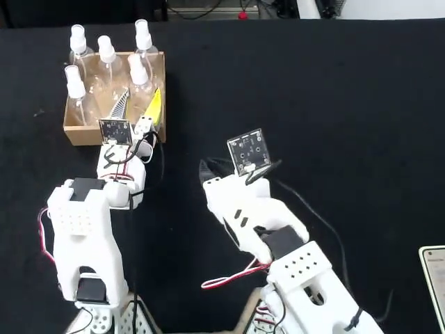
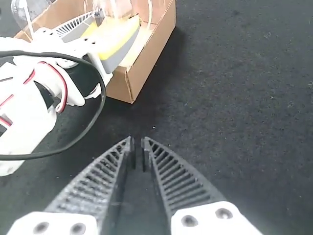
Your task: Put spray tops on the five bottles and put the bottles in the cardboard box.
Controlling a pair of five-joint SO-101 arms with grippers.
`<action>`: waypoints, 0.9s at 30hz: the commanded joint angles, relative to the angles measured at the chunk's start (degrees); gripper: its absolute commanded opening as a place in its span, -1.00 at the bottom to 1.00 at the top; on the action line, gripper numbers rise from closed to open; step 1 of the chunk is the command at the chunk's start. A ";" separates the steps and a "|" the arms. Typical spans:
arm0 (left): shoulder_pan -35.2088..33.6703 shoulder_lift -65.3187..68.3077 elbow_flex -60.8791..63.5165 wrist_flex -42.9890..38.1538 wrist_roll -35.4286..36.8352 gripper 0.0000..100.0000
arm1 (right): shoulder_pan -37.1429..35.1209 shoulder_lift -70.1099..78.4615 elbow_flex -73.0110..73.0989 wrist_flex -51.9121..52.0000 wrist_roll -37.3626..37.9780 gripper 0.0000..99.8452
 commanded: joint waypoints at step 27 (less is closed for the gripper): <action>-0.57 -1.14 -0.04 0.00 0.09 -0.54 | -0.53 -1.36 -0.75 -1.67 0.26 -0.94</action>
